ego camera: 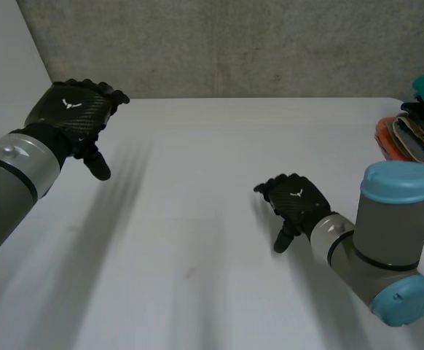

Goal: Fold the laundry.

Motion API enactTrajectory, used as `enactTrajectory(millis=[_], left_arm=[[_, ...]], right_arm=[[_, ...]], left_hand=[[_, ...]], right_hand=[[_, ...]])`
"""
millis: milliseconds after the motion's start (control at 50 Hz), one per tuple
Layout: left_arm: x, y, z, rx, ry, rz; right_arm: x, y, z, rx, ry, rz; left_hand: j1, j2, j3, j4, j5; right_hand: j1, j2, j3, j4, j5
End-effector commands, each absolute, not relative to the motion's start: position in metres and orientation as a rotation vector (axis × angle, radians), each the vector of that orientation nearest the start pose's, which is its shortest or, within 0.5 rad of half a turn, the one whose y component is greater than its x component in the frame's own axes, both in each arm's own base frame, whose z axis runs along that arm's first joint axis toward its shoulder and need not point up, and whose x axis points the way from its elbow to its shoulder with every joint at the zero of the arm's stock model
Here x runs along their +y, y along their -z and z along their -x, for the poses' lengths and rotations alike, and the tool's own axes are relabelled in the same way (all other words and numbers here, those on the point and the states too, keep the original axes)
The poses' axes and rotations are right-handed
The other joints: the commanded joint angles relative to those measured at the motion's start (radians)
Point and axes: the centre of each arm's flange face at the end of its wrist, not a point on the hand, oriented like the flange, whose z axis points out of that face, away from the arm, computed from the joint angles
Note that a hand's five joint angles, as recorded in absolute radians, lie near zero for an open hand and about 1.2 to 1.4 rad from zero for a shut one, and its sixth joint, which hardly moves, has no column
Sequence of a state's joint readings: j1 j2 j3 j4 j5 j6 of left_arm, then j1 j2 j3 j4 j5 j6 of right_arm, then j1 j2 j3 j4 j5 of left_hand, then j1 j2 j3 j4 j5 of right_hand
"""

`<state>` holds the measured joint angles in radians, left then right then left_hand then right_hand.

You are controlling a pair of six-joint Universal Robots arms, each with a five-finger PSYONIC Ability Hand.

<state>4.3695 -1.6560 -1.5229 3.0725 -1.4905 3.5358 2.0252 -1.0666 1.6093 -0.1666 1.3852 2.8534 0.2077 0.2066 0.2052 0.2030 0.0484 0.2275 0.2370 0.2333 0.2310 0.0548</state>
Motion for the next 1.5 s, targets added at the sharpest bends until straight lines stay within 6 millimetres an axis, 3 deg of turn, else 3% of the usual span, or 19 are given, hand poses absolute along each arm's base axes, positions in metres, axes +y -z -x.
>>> enactTrajectory(millis=[20, 160, 260, 340, 520, 620, 700, 780, 800, 880, 960, 1040, 1320, 1500], left_arm=[[-0.259, -0.297, 0.226, 2.161, 2.12, -0.875], [-0.274, -0.296, 0.209, 2.15, 2.079, -0.801], [-0.299, -0.293, 0.175, 2.092, 1.971, -0.649], [-0.306, -0.286, 0.161, 2.075, 1.906, -0.63], [-0.316, -0.274, 0.156, 2.013, 1.93, -0.683], [-0.323, -0.276, 0.154, 1.984, 1.926, -0.679], [-0.318, -0.296, 0.171, 1.967, 2.045, -0.681], [-0.294, -0.346, 0.193, 1.911, 2.271, -0.618], [-0.281, -0.366, 0.198, 1.91, 2.347, -0.567], [-0.243, -0.401, 0.21, 2.018, 2.454, -0.477], [-0.212, -0.41, 0.226, 2.206, 2.46, -0.491], [-0.196, -0.399, 0.234, 2.374, 2.376, -0.524], [-0.202, -0.349, 0.24, 2.465, 2.269, -0.543], [-0.214, -0.336, 0.236, 2.423, 2.315, -0.504]], right_arm=[[-0.25, -0.165, -0.29, 2.154, 1.64, 0.982], [-0.247, -0.179, -0.287, 2.148, 1.729, 0.992], [-0.247, -0.197, -0.285, 2.117, 1.878, 1.03], [-0.245, -0.205, -0.284, 2.106, 1.931, 1.078], [-0.233, -0.241, -0.281, 2.124, 1.941, 1.088], [-0.231, -0.268, -0.274, 2.172, 1.924, 0.998], [-0.235, -0.292, -0.267, 2.184, 1.922, 0.85], [-0.239, -0.317, -0.257, 2.189, 1.917, 0.708], [-0.241, -0.324, -0.252, 2.204, 1.909, 0.665], [-0.246, -0.339, -0.239, 2.265, 1.874, 0.581], [-0.245, -0.34, -0.229, 2.334, 1.817, 0.54], [-0.244, -0.336, -0.224, 2.362, 1.804, 0.53], [-0.236, -0.318, -0.232, 2.244, 1.95, 0.636], [-0.232, -0.306, -0.236, 2.181, 1.989, 0.64]], left_hand=[[-0.033, -0.032, -0.031, -0.028, -0.048], [-0.033, -0.032, -0.031, -0.028, -0.048], [-0.033, -0.032, -0.031, -0.028, -0.048], [-0.033, -0.032, -0.031, -0.028, -0.048], [-0.033, -0.032, -0.031, -0.028, -0.048], [-0.033, -0.032, -0.031, -0.028, -0.048], [-0.033, -0.032, -0.031, -0.028, -0.048], [-0.033, -0.032, -0.031, -0.028, -0.048], [-0.033, -0.032, -0.031, -0.028, -0.048], [-0.033, -0.032, -0.031, -0.028, -0.048], [-0.033, -0.032, -0.031, -0.028, -0.048], [-0.033, -0.032, -0.031, -0.028, -0.048], [-0.033, -0.032, -0.031, -0.028, -0.048], [-0.033, -0.032, -0.031, -0.028, -0.048]], right_hand=[[-0.053, -0.062, -0.059, -0.056, -0.055], [-0.053, -0.062, -0.059, -0.056, -0.055], [-0.053, -0.062, -0.059, -0.056, -0.055], [-0.053, -0.062, -0.059, -0.056, -0.055], [-0.053, -0.062, -0.059, -0.056, -0.055], [-0.053, -0.062, -0.059, -0.056, -0.055], [-0.053, -0.062, -0.059, -0.056, -0.055], [-0.053, -0.062, -0.059, -0.056, -0.055], [-0.053, -0.062, -0.059, -0.056, -0.055], [-0.053, -0.062, -0.059, -0.056, -0.055], [-0.053, -0.062, -0.059, -0.056, -0.055], [-0.053, -0.062, -0.059, -0.056, -0.055], [-0.053, -0.062, -0.059, -0.056, -0.055], [-0.053, -0.062, -0.059, -0.056, -0.055]])
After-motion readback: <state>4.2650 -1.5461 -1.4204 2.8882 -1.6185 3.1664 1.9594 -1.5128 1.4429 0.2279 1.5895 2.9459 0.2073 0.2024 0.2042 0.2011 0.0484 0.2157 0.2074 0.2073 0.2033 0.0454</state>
